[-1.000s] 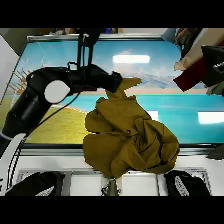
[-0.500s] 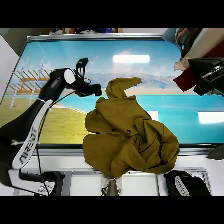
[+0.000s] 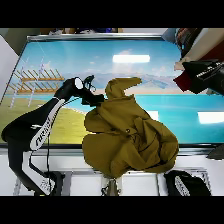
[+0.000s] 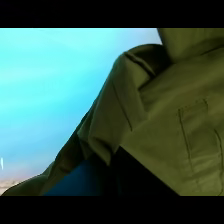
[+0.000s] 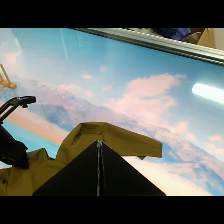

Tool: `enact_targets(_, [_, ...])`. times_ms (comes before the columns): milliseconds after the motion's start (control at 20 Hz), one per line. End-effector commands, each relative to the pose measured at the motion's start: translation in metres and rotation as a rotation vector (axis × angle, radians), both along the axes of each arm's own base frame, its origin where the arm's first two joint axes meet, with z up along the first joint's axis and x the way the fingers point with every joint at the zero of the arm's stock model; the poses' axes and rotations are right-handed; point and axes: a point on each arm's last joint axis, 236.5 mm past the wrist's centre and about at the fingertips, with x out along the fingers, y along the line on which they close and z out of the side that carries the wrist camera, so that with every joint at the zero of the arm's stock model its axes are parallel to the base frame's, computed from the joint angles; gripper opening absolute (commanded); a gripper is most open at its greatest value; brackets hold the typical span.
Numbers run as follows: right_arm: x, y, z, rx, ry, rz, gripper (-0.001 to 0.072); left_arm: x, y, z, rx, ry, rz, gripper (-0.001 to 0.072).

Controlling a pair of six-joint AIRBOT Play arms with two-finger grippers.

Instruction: Fold the clothes and pants, and hang the long-sleeved shirts on hangers.

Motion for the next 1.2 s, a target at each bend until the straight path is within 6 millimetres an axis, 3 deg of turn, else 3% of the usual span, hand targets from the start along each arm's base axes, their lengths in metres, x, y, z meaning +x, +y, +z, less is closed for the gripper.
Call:
enact_targets(0, [0.004, 0.0, -0.005, 0.006, 0.019, 0.0, 0.0019, 0.029, 0.045, 0.044, 0.025, -0.117, 0.066, 0.0014])
enact_targets(100, [0.006, -0.001, -0.007, 0.004, 0.024, -0.001, 0.0018, 0.035, 0.1, 0.093, 0.104, -0.23, 0.116, 0.0014])
enact_targets(200, [0.01, -0.002, -0.011, 0.005, 0.035, -0.001, 0.0019, 0.009, 0.146, 0.124, 0.193, -0.257, 0.144, 0.0014])
enact_targets(300, [0.016, -0.002, -0.018, 0.009, 0.056, 0.0, 0.0019, -0.036, 0.171, 0.129, 0.244, -0.198, 0.15, 0.0014])
enact_targets(400, [0.023, -0.003, -0.028, 0.013, 0.086, 0.003, 0.0019, -0.077, 0.175, 0.121, 0.245, -0.135, 0.147, 0.0015])
enact_targets(450, [0.024, -0.001, -0.035, 0.014, 0.111, 0.015, 0.0034, -0.089, 0.174, 0.117, 0.243, -0.126, 0.146, 0.0052])
enact_targets(500, [0.025, 0.001, -0.045, 0.012, 0.146, 0.033, 0.0202, -0.095, 0.174, 0.117, 0.241, -0.137, 0.15, 0.0364])
enact_targets(550, [0.026, 0.004, -0.056, 0.009, 0.183, 0.051, 0.0483, -0.093, 0.174, 0.121, 0.236, -0.18, 0.162, 0.072])
enact_targets(600, [0.028, 0.005, -0.066, 0.011, 0.22, 0.065, 0.0607, -0.085, 0.175, 0.129, 0.23, -0.239, 0.178, 0.072])
enact_targets(800, [0.038, 0.003, -0.115, 0.066, 0.42, 0.077, 0.0604, -0.051, 0.151, 0.171, 0.131, -0.398, 0.161, 0.0685])
enact_targets(900, [0.041, 0.0, -0.15, 0.075, 0.54, 0.101, 0.0604, -0.029, 0.136, 0.177, 0.124, -0.421, 0.094, 0.0684])
enact_targets(1000, [0.041, -0.003, -0.188, 0.075, 0.654, 0.116, 0.0604, -0.001, 0.12, 0.17, 0.126, -0.423, 0.035, 0.0684])
enact_targets(1150, [0.04, -0.004, -0.24, 0.093, 0.798, 0.124, 0.0603, 0.04, 0.094, 0.134, 0.092, -0.368, -0.021, 0.0685])
